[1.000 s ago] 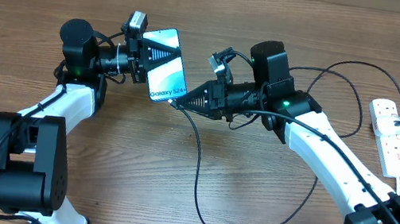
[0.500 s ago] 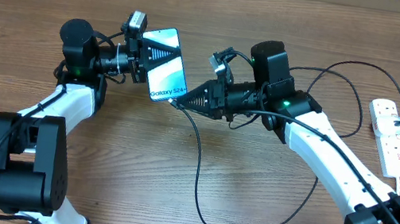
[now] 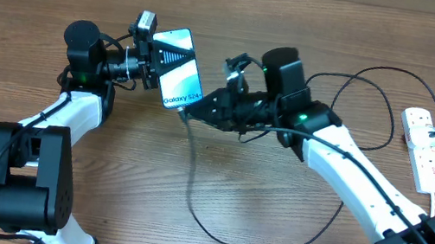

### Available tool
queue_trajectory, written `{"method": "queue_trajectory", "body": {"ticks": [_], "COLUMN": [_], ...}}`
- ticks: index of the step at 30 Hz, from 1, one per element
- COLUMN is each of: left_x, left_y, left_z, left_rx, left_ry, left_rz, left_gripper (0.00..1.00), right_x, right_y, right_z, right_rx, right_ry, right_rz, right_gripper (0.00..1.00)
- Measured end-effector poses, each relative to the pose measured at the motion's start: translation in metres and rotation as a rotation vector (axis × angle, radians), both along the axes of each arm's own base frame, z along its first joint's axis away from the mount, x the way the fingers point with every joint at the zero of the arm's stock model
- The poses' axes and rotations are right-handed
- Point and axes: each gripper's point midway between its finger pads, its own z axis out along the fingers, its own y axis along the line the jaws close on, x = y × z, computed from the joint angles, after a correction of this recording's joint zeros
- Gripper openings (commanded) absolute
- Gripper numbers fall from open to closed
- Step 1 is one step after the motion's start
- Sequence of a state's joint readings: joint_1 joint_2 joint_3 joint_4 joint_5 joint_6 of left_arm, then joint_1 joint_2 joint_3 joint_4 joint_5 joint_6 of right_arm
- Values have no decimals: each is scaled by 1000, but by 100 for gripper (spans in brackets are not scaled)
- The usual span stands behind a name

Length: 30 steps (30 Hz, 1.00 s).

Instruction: Plug charger to phone and switch on socket

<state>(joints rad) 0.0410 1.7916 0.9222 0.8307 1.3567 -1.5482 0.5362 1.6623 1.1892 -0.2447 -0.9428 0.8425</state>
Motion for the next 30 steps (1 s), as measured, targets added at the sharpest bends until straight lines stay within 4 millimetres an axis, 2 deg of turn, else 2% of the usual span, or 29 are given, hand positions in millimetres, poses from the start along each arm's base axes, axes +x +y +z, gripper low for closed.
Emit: {"method": "queue_trajectory", "body": {"ticks": [4, 9, 11, 16, 17, 18, 21, 24, 26, 30], "left_x": [0, 1, 0, -7, -7, -7, -5, -3, -3, -7], "left_y": [0, 0, -1, 1, 2, 6, 17, 28, 32, 34], "left_z": [0, 0, 0, 0, 0, -2, -8, -23, -34, -55], "left_rx": [1, 6, 8, 6, 7, 7, 9, 12, 19, 52], "left_ry": [-3, -21, -29, -30, -30, -20, 6, 92, 139, 198], "left_rz": [0, 6, 1, -40, -43, -40, -17, 17, 39, 63], "left_gripper": [4, 4, 4, 4, 4, 4, 4, 4, 4, 4], "right_x": [-4, -5, -7, -6, -6, -6, -6, -3, -1, -1], "right_y": [11, 9, 4, -29, -32, -38, -49, -57, -58, -56], "right_z": [-4, -10, -19, -60, -63, -69, -81, -89, -92, -102], "right_rx": [-30, -61, -106, -306, -323, -361, -440, -505, -528, -589], "right_ry": [-17, -27, -18, 20, 21, 24, 19, -12, -22, -67], "right_rz": [-12, -19, -24, -76, -80, -90, -111, -129, -143, -144], "right_gripper": [4, 4, 4, 4, 4, 15, 35, 56, 63, 68]}}
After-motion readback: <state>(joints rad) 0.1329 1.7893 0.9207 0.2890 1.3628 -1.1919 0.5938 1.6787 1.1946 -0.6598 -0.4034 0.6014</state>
